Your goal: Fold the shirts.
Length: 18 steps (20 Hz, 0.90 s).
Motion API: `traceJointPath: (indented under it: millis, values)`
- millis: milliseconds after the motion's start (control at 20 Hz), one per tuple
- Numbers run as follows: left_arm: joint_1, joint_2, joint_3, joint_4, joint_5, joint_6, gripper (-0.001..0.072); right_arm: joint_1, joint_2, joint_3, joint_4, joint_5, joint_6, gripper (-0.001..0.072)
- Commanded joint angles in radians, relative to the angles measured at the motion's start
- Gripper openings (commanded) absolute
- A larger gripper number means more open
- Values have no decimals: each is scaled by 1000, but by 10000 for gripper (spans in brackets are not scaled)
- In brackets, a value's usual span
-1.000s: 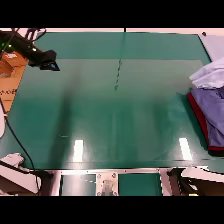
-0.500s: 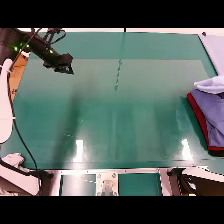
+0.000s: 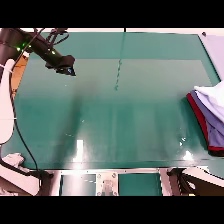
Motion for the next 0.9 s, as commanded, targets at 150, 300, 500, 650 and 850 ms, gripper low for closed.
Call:
traceJointPath:
  millis: [150, 300, 500, 650, 850]
  values:
    - [0, 1, 0, 0, 1, 23, 28, 6, -1, -108, -198, 87, 29, 703]
    - [0, 5, 0, 0, 1, 21, 28, 116, -1, 22, 60, 72, -22, 33]
    - [0, 56, -33, 5, -5, -13, 28, 456, 11, 89, 143, -6, -95, 15]
    - [0, 195, -218, 36, 1, -13, 28, 715, 48, 15, 119, -42, -145, 15]
    - [0, 481, -671, 105, 129, -42, 28, 997, 187, -268, 95, -187, -161, 15]
